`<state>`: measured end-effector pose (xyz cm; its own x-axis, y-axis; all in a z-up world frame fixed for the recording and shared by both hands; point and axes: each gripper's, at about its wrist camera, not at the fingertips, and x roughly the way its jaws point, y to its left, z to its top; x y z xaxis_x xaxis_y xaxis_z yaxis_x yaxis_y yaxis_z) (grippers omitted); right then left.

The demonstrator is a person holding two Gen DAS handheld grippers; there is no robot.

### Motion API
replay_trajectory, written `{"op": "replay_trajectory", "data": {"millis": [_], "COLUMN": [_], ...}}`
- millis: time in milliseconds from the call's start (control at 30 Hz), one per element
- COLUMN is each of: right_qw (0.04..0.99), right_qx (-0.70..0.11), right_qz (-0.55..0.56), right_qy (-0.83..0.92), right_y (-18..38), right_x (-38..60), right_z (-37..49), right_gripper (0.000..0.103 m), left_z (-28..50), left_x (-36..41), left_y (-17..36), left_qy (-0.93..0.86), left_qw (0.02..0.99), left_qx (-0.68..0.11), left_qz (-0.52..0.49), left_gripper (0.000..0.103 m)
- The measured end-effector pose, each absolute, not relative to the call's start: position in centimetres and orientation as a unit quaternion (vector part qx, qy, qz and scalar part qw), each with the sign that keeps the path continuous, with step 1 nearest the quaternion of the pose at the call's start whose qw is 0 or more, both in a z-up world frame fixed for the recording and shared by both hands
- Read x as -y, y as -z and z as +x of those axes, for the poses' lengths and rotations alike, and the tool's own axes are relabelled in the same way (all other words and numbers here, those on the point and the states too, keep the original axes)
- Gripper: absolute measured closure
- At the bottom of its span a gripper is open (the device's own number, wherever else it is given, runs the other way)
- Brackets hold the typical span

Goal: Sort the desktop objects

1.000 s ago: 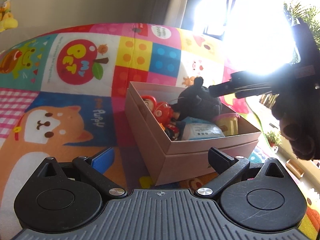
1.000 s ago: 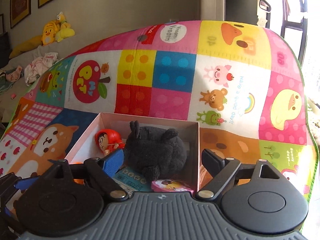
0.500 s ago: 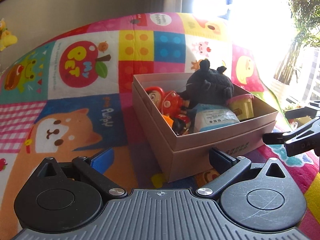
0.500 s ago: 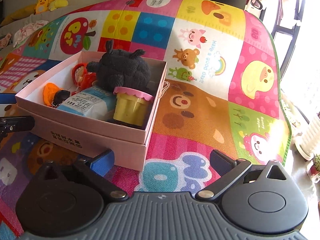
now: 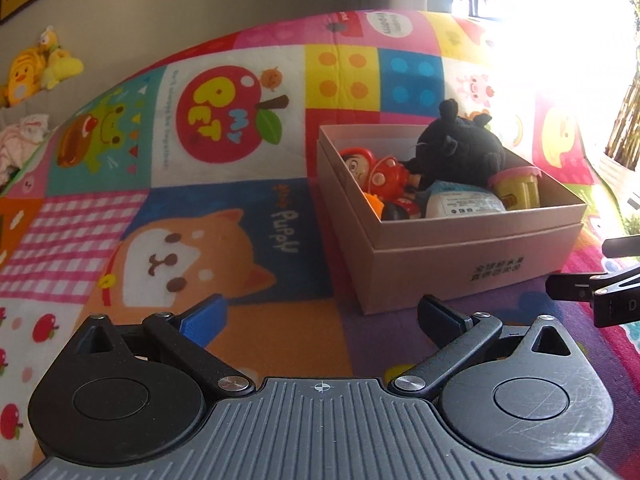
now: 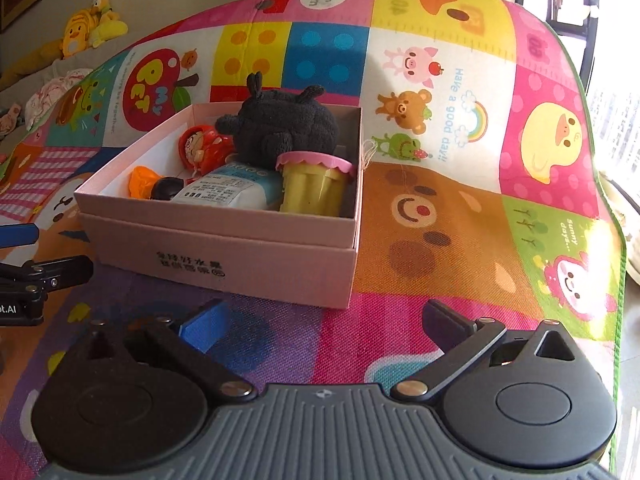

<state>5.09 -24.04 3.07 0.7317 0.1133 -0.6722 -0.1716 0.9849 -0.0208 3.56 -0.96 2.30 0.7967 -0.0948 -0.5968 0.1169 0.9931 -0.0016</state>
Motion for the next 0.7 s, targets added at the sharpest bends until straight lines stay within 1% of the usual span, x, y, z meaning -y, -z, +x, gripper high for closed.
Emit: {"op": "replay_trajectory", "data": {"millis": [67,133,267,433,700], "right_qw": [0.921,0.916,0.928,0.927,0.939], "right_qx": [-0.378,-0.388,-0.364,-0.369,-0.342], "right_qz": [-0.035,-0.032,-0.045,-0.022,-0.013], "right_qy": [-0.089,-0.092,-0.062,-0.062,-0.037], "right_y": [-2.4,-2.0,-1.8,-1.7,-1.2], "right_x": [23.7,23.2,22.3,23.0,22.6], "right_z": [3.7,2.2,0.0,0.8,-0.3], "right_gripper": [0.0,0.0,0.0,0.0,0.0], "left_z": [2.8,1.6,0.4,0.5,0.5], "left_x": [1.7,2.5,3.0,3.3,3.3], "left_y": [-1.7,-1.3,-1.1,-0.8,-0.8], "left_qy": [0.063,0.058,0.056,0.036,0.037], "left_qw": [0.939,0.937,0.938,0.939,0.938], "left_qx": [-0.338,-0.342,-0.342,-0.342,-0.343], "left_qz": [0.023,0.037,0.033,0.029,0.025], "left_gripper": [0.0,0.0,0.0,0.0,0.0]}}
